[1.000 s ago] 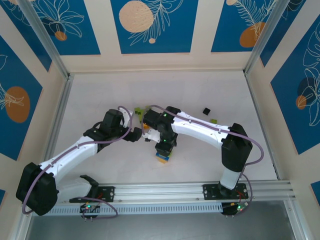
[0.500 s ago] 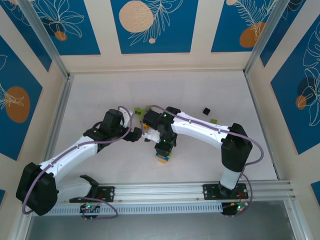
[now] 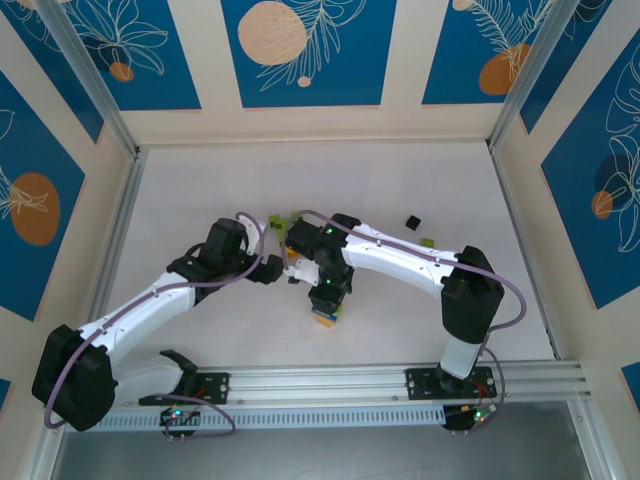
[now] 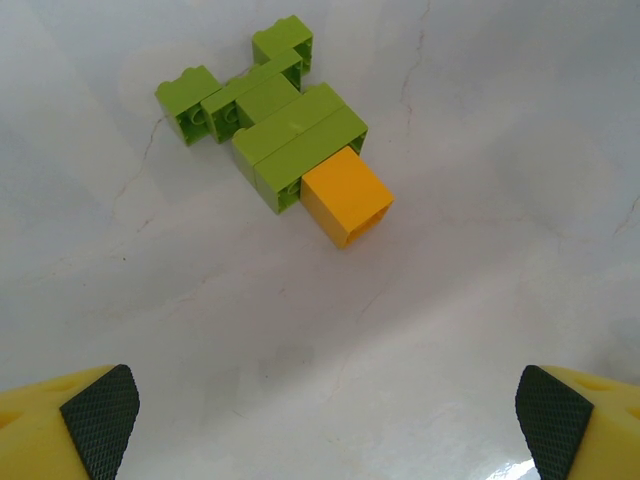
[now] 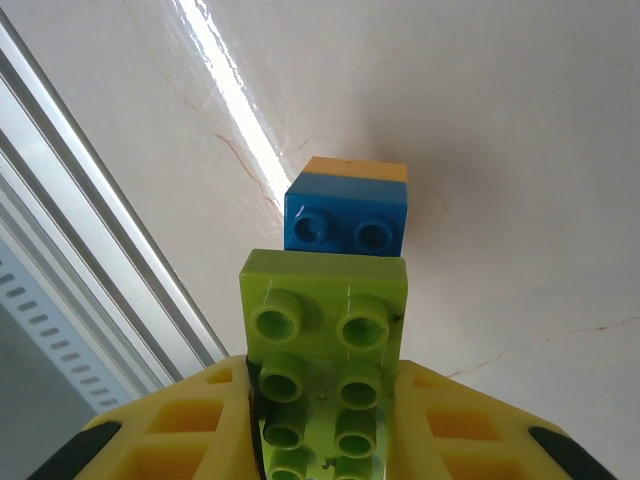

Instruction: Assemble a carrot with lego

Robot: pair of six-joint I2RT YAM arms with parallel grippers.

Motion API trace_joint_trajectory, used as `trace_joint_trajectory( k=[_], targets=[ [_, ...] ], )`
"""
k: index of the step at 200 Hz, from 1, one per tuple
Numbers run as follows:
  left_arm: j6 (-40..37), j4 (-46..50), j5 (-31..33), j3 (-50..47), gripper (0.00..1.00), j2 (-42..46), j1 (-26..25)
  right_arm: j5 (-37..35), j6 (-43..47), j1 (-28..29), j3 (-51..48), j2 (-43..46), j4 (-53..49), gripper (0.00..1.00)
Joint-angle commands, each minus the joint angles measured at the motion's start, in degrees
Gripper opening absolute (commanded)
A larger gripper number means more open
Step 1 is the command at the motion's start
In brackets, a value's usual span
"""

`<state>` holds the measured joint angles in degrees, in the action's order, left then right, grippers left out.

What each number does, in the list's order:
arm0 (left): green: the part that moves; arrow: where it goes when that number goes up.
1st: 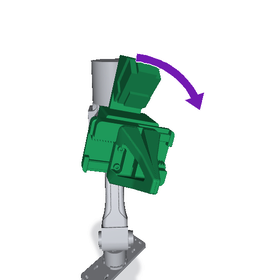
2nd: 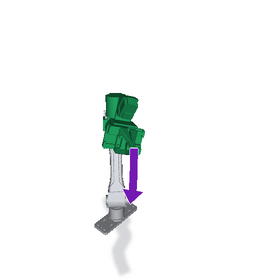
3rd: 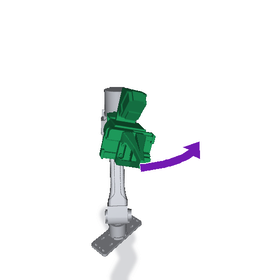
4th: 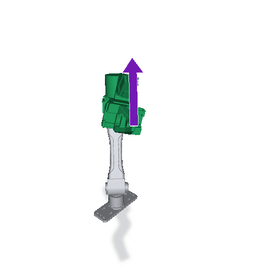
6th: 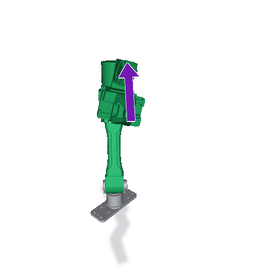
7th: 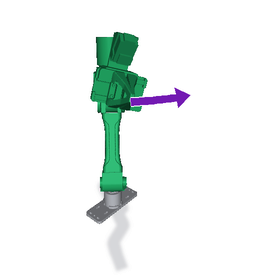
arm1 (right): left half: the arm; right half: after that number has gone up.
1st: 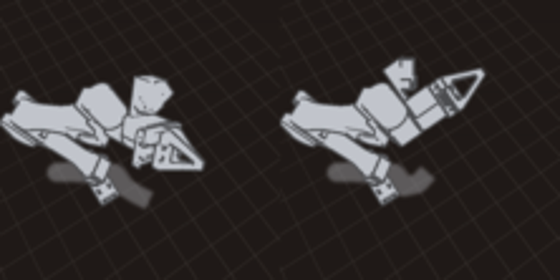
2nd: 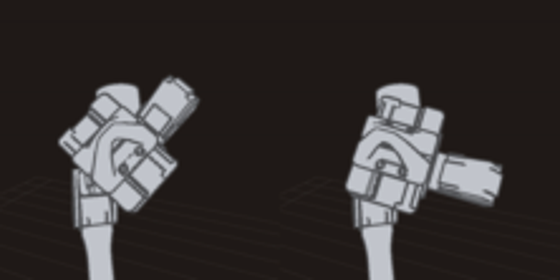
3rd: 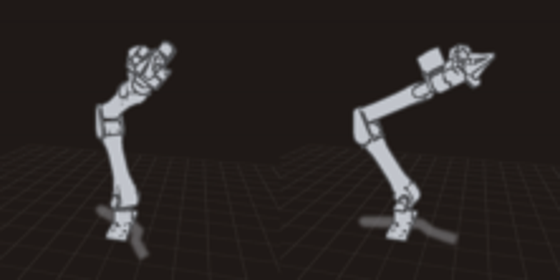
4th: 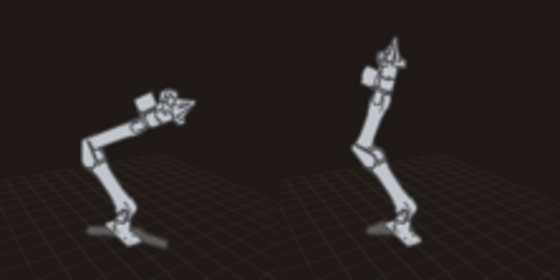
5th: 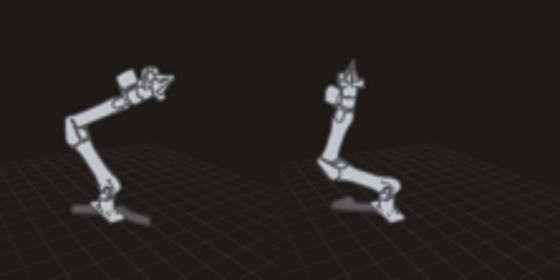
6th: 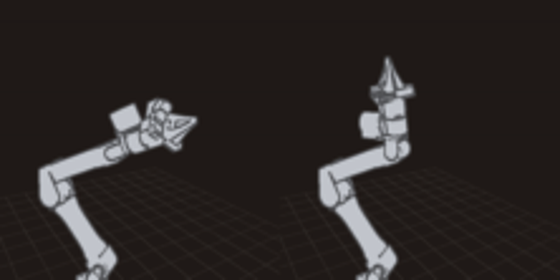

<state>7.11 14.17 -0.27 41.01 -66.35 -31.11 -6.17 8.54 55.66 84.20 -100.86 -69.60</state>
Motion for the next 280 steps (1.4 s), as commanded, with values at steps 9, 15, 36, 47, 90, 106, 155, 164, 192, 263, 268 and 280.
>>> trace_joint_trajectory(
  k=[9, 15, 36, 47, 90, 106, 155, 164, 192, 263, 268, 280],
  targets=[
    [0.5, 0.1, -1.1, 1.5, 1.0, 0.5, 0.0, 1.3, -0.9, 0.3, -0.2, -1.9, -0.1, 0.3],
    [0.6, 0.1, -1.1, 1.6, 0.99, 0.6, 0.0, 1.3, -1.0, 0.4, -0.2, -2.0, -0.1, 0.3],
    [0.6, 0.2, -1.1, 1.5, 0.99, 0.5, -0.1, 1.1, -1.5, 0.7, 0.3, -2.8, 0.0, 0.3],
    [0.5, 0.1, -1.2, 1.5, 0.99, 0.5, -0.1, 0.9, -1.7, 1.0, 0.6, -3.5, 0.0, 0.3],
    [0.4, 0.2, -1.2, 1.6, 0.99, 0.5, -0.1, 1.1, -2.2, 2.0, 0.3, -5.9, 0.5, 0.29],
    [0.5, 0.1, -1.3, 1.6, 0.99, 0.5, 0.0, 1.4, -2.2, 2.1, -0.1, -6.0, 0.9, 0.29],
    [0.4, 0.1, -1.5, 1.6, 0.99, 0.5, -0.1, 1.1, -2.1, 2.1, -1.8, -5.2, 0.8, 0.29],
    [0.5, 0.2, -1.5, 1.6, 0.99, 0.5, 0.0, 1.0, -2.2, 2.2, -2.3, -5.1, 0.9, 0.29],
    [0.4, 0.2, -1.5, 1.6, 0.99, 0.5, -0.1, 0.6, -2.3, 2.2, -4.7, -4.7, 1.9, 0.29],
    [0.5, -0.1, -1.6, 1.5, 0.99, 0.3, 0.0, 1.1, -0.7, 2.2, -8.7, -3.4, 5.1, 0.27],
    [0.5, -0.1, -1.6, 1.5, 0.99, 0.3, 0.0, 1.1, -0.1, 2.2, -8.6, -2.9, 5.2, 0.27],
    [0.5, -0.1, -1.7, 1.5, 1.0, 0.4, 0.0, 0.9, 1.7, 2.2, -7.8, -1.9, 4.6, 0.27]
  ],
)
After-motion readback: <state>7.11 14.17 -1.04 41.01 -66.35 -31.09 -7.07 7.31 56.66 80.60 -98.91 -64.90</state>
